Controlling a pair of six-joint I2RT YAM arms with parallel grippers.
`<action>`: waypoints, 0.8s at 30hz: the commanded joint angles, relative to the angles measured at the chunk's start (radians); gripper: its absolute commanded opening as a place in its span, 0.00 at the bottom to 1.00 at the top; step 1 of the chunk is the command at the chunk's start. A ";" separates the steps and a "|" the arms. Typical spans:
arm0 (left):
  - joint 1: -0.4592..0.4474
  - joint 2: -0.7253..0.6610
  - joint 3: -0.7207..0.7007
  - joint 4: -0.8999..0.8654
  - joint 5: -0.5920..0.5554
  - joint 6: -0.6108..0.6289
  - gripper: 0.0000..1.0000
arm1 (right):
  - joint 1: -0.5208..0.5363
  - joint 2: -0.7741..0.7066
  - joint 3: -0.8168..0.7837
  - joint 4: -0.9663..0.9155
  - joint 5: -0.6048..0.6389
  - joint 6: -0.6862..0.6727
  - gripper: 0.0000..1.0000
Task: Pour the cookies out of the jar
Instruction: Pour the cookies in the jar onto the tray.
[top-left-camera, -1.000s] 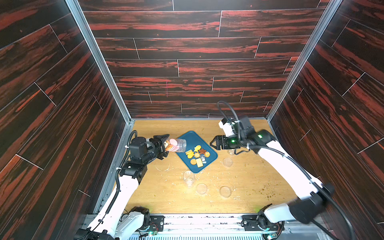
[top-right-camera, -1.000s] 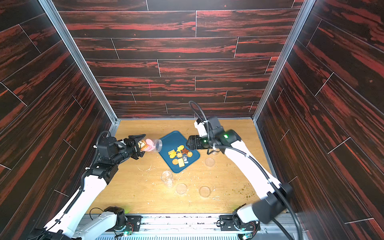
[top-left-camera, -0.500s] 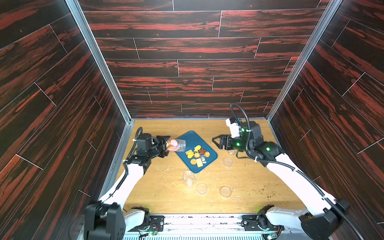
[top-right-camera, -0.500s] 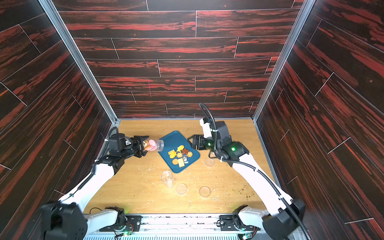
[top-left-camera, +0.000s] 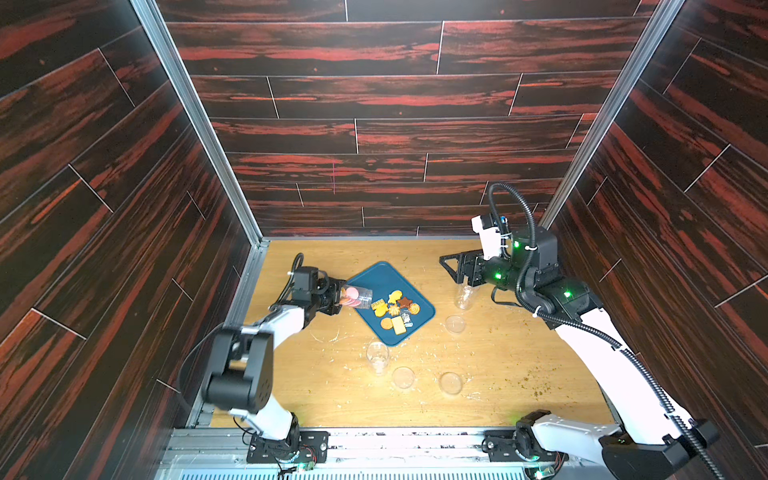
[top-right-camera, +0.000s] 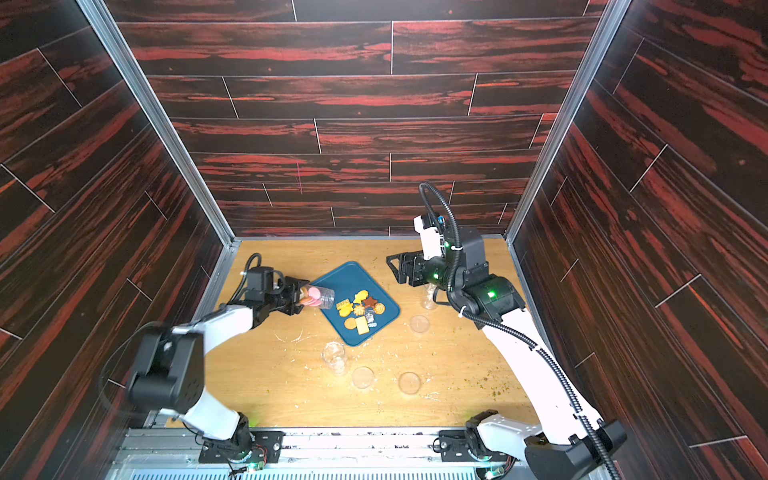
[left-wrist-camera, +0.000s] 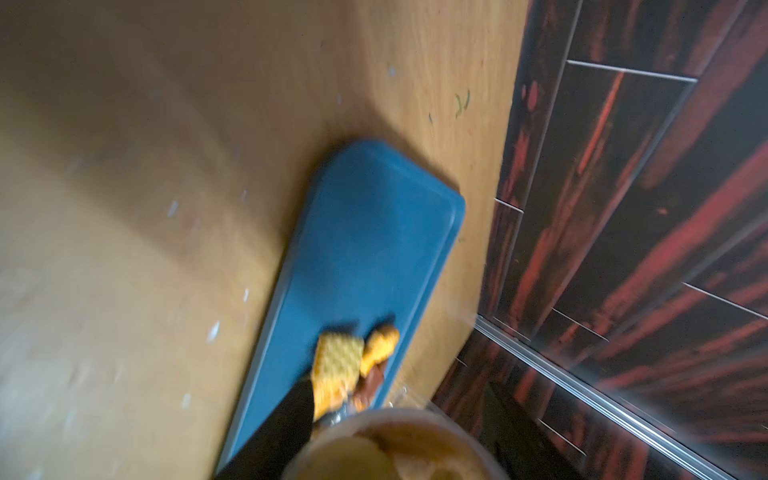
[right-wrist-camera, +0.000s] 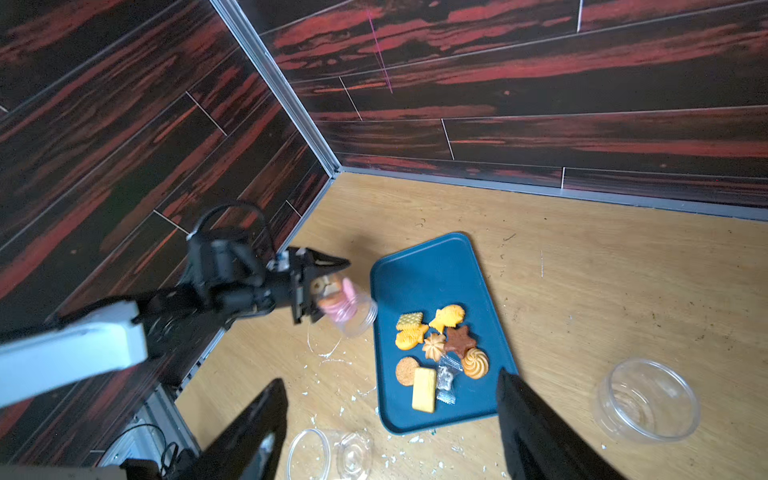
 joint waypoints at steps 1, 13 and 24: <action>0.006 0.049 0.099 0.026 -0.031 0.087 0.61 | -0.002 -0.002 -0.002 -0.039 -0.005 -0.037 0.82; 0.015 0.270 0.330 -0.082 -0.053 0.243 0.60 | 0.002 -0.007 -0.009 -0.056 0.010 -0.031 0.83; 0.016 0.318 0.448 -0.216 -0.101 0.395 0.60 | 0.002 0.020 -0.004 -0.051 -0.026 -0.004 0.83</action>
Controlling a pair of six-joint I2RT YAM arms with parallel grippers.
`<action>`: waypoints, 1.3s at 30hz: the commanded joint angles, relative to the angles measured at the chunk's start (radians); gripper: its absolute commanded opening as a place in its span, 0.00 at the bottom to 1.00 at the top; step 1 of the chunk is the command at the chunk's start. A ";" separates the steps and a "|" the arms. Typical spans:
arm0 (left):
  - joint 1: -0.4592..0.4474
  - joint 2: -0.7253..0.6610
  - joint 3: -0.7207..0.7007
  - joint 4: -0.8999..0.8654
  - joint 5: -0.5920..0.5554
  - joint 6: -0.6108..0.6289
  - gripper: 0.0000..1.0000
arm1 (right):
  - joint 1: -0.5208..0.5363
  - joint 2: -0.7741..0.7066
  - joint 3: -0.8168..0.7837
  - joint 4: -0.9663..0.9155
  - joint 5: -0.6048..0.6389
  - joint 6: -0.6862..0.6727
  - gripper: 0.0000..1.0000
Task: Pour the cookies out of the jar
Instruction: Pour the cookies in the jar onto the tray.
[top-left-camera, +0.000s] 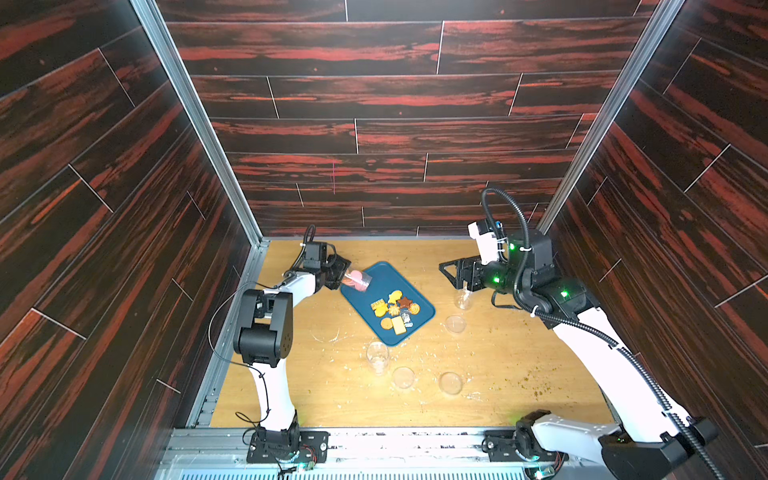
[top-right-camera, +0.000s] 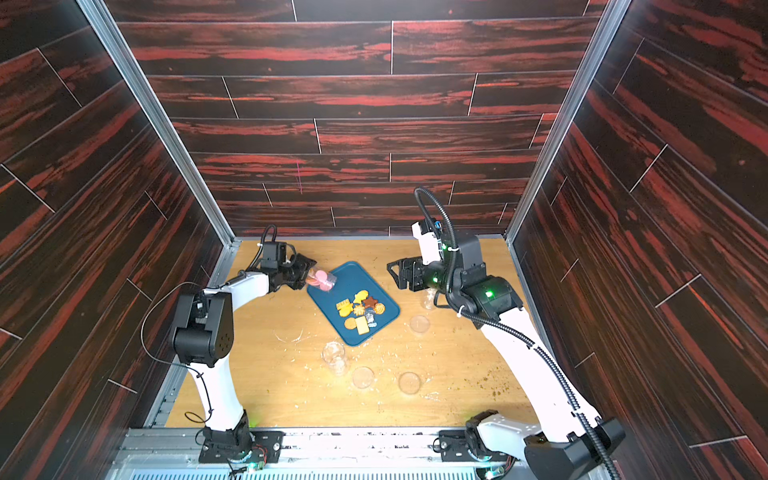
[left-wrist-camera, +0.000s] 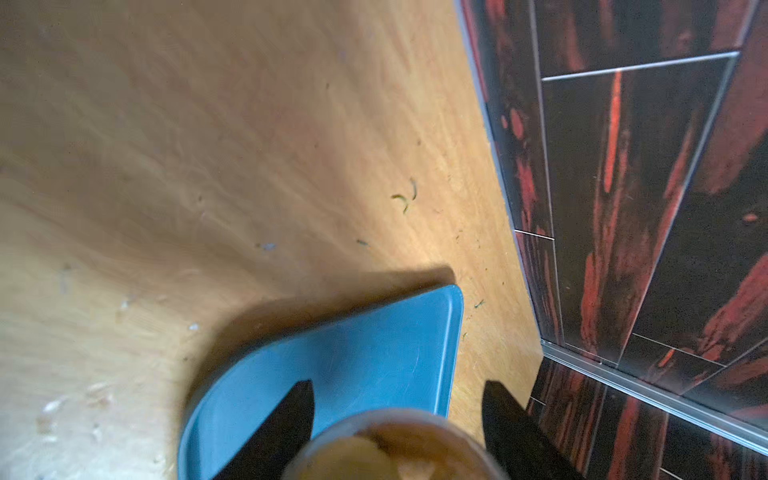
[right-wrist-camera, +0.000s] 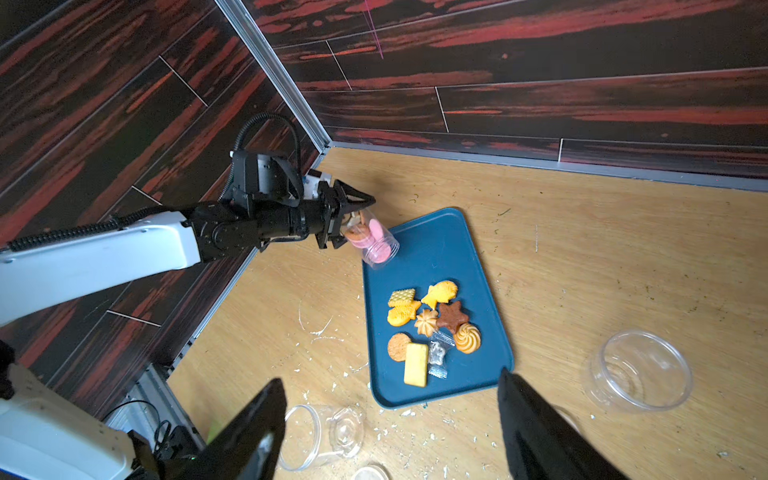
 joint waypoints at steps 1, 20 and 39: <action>0.005 0.013 0.041 -0.064 -0.037 0.082 0.60 | 0.002 0.016 0.010 -0.009 -0.017 0.000 0.83; -0.141 0.019 0.275 -0.405 -0.213 0.501 0.60 | 0.001 0.027 0.010 -0.005 -0.032 0.009 0.83; -0.119 0.074 0.244 -0.270 0.065 0.218 0.60 | 0.001 0.078 0.032 -0.059 -0.102 0.050 0.82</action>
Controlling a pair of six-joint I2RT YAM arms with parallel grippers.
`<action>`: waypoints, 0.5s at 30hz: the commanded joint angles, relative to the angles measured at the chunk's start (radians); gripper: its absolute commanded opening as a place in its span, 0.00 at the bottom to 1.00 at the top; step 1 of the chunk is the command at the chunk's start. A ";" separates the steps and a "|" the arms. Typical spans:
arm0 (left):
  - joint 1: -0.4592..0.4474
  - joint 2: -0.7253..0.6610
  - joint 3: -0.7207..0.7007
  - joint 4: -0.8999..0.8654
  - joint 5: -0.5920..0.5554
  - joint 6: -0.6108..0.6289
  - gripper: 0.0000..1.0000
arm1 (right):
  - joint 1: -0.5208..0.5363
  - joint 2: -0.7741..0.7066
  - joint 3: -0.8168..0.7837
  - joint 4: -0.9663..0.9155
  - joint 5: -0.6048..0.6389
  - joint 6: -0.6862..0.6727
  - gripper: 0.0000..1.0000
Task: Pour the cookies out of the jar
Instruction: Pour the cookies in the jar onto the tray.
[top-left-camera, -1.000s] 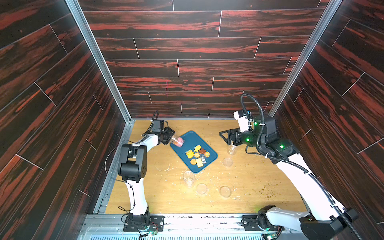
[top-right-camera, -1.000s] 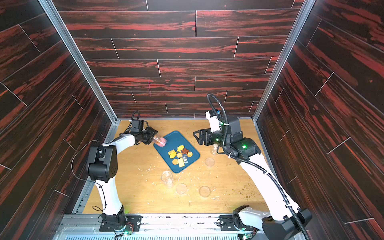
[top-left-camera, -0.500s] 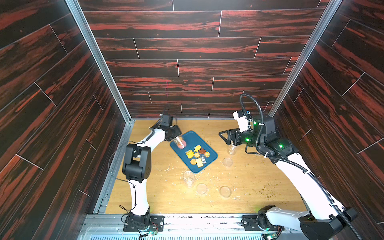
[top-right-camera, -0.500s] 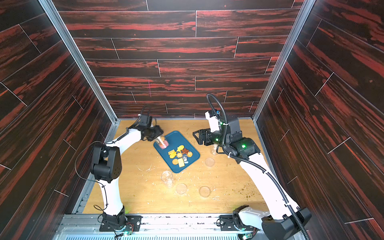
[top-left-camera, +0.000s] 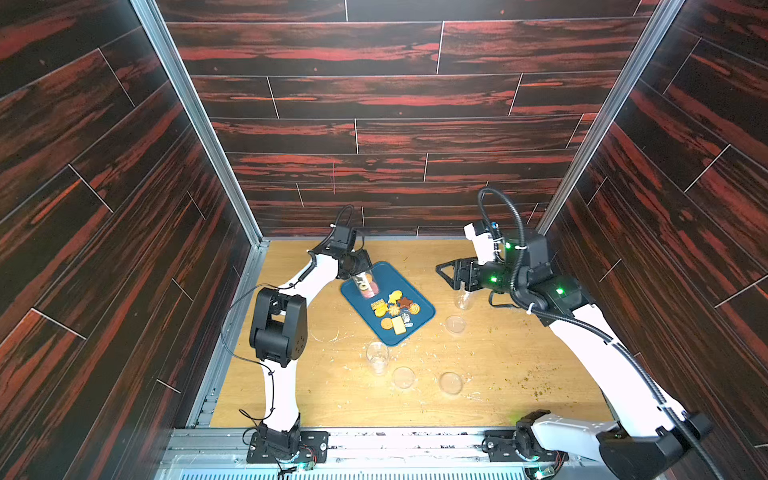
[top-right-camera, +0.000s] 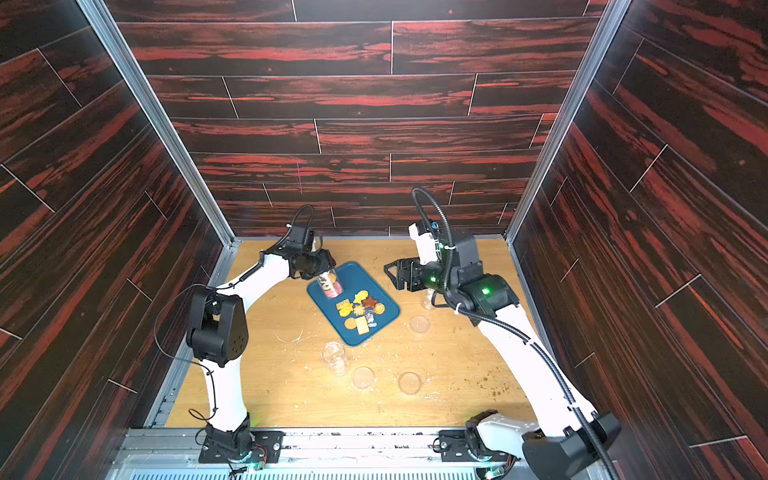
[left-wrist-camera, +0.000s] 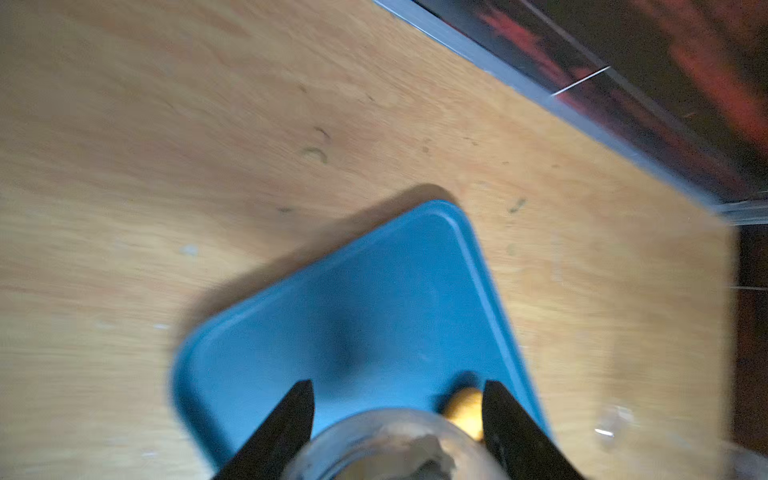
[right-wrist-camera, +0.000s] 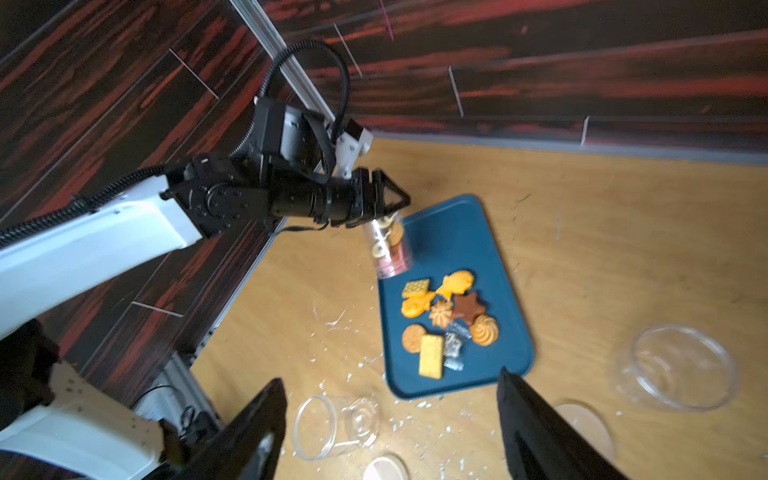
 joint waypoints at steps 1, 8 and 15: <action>0.053 0.023 -0.092 0.175 0.200 -0.262 0.60 | 0.001 0.031 0.028 -0.040 -0.036 0.017 0.82; 0.109 0.019 -0.267 0.504 0.336 -0.623 0.60 | 0.001 0.028 0.023 -0.040 -0.044 0.021 0.82; 0.136 0.071 -0.393 1.075 0.392 -1.131 0.60 | 0.002 0.029 0.029 -0.031 -0.056 0.031 0.82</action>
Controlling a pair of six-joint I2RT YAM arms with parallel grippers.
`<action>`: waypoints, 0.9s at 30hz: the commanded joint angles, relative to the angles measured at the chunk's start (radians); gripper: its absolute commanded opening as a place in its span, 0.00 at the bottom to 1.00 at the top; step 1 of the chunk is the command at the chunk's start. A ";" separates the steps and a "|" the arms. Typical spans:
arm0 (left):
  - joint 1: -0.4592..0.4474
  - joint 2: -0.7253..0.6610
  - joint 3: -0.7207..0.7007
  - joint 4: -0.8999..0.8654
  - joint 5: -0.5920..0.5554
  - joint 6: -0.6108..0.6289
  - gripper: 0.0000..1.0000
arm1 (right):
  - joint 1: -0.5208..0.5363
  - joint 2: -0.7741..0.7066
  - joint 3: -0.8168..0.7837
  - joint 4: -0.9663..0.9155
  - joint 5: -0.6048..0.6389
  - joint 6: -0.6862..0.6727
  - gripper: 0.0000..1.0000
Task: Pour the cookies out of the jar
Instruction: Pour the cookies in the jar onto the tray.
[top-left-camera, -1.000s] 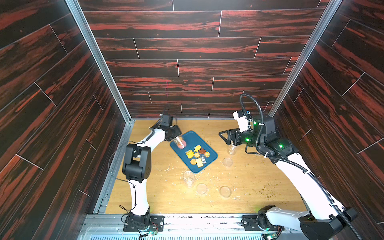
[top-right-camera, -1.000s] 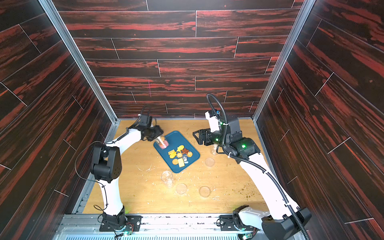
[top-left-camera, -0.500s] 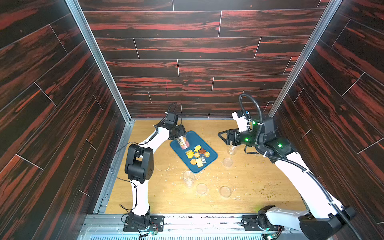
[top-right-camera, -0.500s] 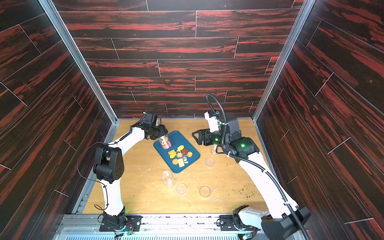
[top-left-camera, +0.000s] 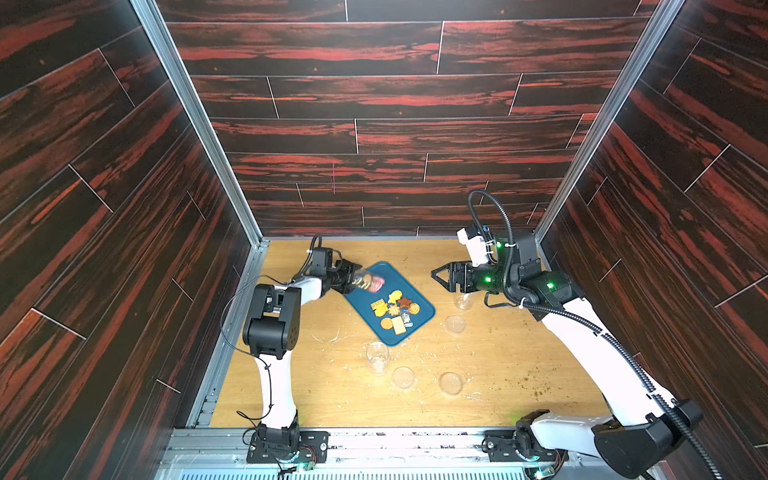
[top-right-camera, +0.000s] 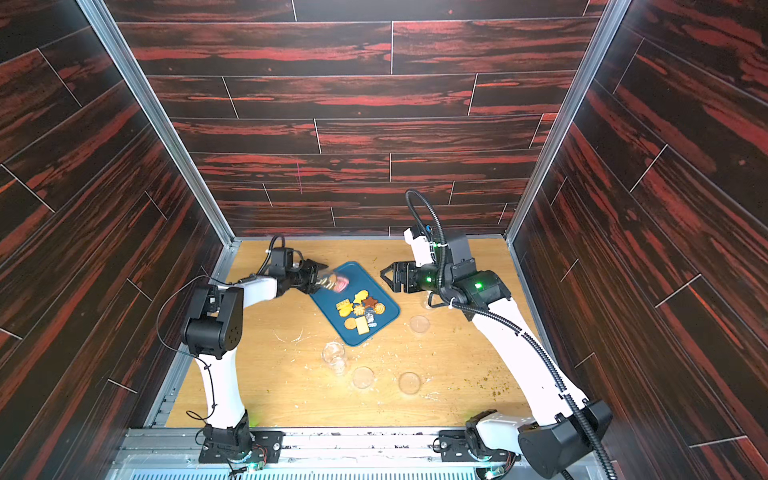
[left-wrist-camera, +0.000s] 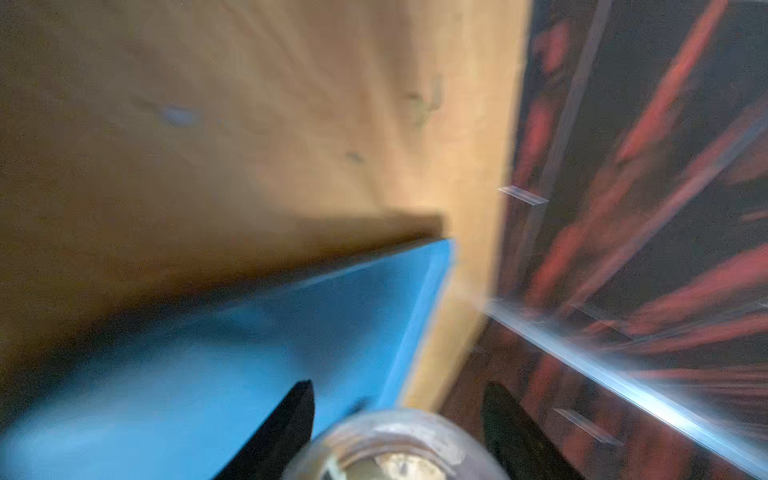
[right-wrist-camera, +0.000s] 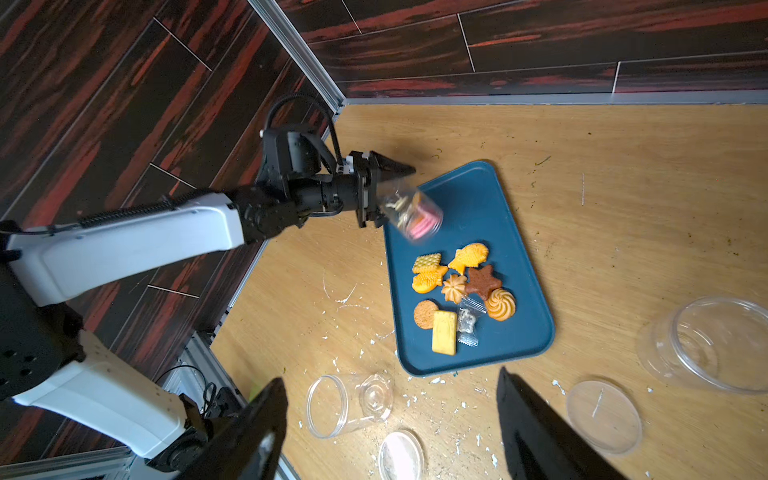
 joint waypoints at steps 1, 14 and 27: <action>0.011 0.016 -0.022 0.392 0.055 -0.336 0.60 | 0.001 0.007 0.028 -0.004 -0.022 0.010 0.82; 0.041 -0.037 -0.051 0.310 0.130 -0.232 0.60 | 0.001 0.003 0.027 0.004 -0.030 0.016 0.82; 0.050 -0.187 0.154 -0.633 0.000 0.588 0.60 | 0.001 0.003 0.031 0.004 -0.040 0.023 0.82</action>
